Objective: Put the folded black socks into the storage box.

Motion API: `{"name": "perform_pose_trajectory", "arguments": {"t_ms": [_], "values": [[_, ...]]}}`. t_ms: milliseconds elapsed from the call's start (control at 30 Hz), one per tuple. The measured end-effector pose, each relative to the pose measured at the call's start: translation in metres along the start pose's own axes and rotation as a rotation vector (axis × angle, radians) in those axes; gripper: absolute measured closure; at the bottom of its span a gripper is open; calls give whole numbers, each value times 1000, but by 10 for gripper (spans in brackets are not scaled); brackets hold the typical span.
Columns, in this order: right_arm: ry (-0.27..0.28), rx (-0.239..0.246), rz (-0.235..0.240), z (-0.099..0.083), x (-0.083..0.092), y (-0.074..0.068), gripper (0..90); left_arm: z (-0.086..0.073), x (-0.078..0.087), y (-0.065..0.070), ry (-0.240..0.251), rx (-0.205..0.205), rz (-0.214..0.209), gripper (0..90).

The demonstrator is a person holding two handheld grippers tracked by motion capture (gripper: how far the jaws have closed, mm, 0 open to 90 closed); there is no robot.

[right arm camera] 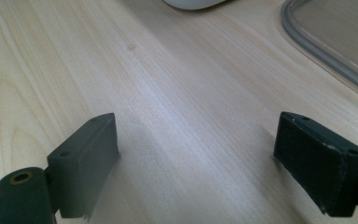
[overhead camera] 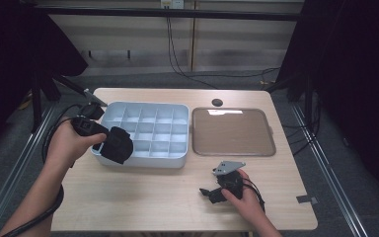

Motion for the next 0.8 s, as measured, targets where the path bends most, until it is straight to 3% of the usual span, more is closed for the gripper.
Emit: {"name": "perform_pose_trajectory", "arguments": {"t_ms": [400, 800], "values": [[1, -1, 0, 0, 0, 0, 129, 6, 7, -17, 15, 15, 41, 693], [2, -1, -2, 0, 0, 0, 129, 10, 8, -35, 38, 36, 55, 692]]}}
Point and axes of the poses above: each handheld gripper's, and its own axes: x roughly backward along the jaws, z roughly out of its top, y roughly to its right, the point moved 10 cm from there along -x, roughly forward along the jaws, and after that the axes turned 6 degrees about -z, right-handed, at the moved point
